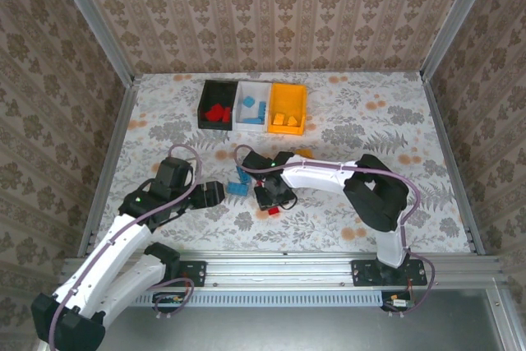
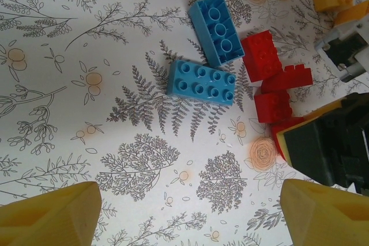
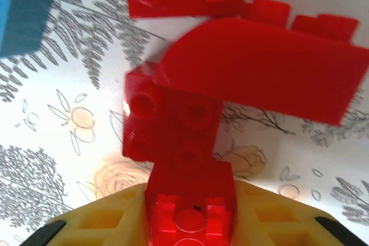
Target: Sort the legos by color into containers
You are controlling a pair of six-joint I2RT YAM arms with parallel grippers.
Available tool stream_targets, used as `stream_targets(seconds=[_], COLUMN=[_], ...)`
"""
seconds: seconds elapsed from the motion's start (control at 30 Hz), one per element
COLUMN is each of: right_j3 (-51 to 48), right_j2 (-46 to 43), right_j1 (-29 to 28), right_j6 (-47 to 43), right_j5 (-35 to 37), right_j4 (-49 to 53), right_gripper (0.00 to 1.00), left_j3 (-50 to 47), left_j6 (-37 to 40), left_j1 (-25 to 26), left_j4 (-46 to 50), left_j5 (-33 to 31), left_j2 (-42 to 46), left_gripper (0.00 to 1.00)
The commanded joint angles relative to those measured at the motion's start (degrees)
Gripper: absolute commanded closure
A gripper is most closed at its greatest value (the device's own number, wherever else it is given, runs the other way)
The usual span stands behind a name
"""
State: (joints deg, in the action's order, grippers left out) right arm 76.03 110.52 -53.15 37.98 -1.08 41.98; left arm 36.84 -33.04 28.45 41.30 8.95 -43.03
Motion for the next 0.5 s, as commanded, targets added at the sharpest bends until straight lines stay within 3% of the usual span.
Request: stream_targets(seconds=[0.0, 0.13, 0.27, 0.47], right_j3=[-1.7, -3.2, -2.7, 2.6], right_j2=[-4.9, -11.8, -16.1, -13.1], right_j1=[-0.1, 2.0, 7.7, 16.6], right_j6=[1.2, 0.2, 0.2, 5.4], right_j5=[1.8, -4.2, -18.5, -36.3], right_j4=[1.2, -2.1, -8.0, -20.4], right_gripper=[0.65, 0.65, 0.64, 0.64], left_j3=[1.9, 2.3, 1.7, 0.5], left_j6=[0.7, 0.3, 0.0, -1.0], left_j1=[-0.5, -1.2, -2.0, -6.7], left_j4=[0.5, -0.8, -2.9, -4.8], left_j5=[0.8, 2.6, 5.3, 9.9], left_j2=[-0.5, -0.7, -1.1, -0.4], left_gripper=[0.18, 0.18, 0.18, 0.18])
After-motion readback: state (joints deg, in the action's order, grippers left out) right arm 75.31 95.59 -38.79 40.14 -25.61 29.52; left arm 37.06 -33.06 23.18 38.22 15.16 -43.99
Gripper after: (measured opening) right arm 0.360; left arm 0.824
